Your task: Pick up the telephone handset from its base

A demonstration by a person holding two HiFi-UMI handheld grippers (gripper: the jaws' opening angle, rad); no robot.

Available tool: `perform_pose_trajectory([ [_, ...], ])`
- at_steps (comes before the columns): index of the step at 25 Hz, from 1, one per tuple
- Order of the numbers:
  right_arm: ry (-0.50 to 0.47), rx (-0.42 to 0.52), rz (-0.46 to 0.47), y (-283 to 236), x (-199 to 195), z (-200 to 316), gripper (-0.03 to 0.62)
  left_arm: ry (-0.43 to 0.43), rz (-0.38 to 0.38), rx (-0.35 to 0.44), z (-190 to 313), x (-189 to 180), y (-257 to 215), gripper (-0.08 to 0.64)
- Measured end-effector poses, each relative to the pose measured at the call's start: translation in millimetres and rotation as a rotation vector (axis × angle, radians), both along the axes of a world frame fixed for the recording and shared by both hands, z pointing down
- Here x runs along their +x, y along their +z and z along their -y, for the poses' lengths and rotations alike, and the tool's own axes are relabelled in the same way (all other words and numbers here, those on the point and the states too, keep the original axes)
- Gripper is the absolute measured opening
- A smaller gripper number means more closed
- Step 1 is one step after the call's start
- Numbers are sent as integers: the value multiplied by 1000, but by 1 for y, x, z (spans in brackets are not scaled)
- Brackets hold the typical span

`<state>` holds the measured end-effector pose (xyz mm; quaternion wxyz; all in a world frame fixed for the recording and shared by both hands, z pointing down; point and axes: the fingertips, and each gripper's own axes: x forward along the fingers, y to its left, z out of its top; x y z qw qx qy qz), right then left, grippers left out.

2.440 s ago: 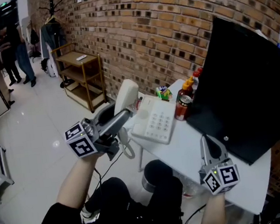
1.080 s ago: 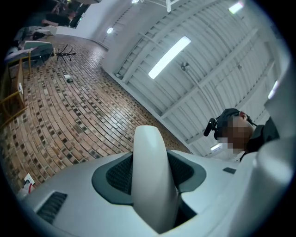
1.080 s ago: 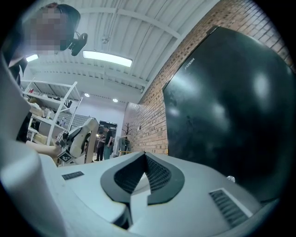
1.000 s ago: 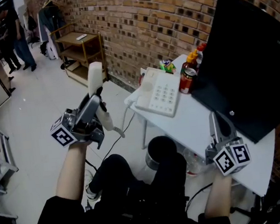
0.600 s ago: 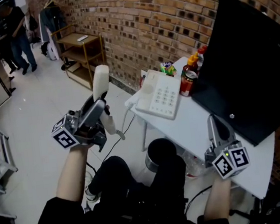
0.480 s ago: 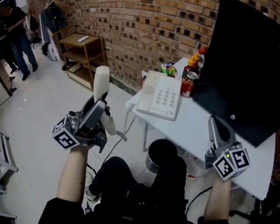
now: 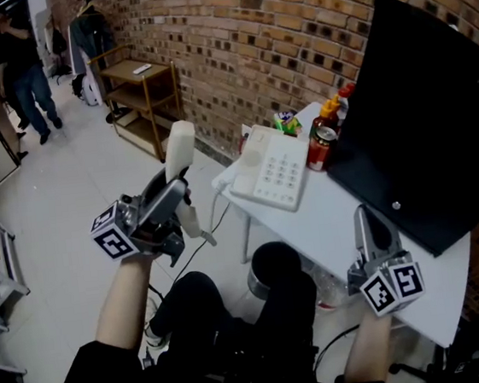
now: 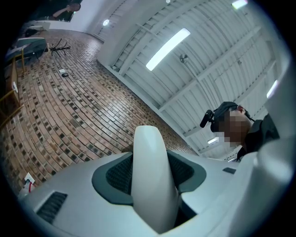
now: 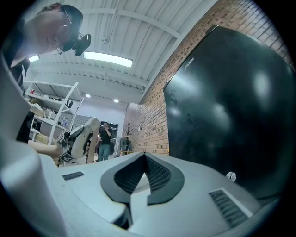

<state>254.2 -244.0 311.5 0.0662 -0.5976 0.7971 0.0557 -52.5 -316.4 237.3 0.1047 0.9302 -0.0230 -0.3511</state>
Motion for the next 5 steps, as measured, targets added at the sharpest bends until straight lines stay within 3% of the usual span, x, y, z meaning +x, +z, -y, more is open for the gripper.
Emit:
perform_pose_trajectory([
  [5,-2,-4,-2,2,2,-2,8,4,9,1,0,4,2,230],
])
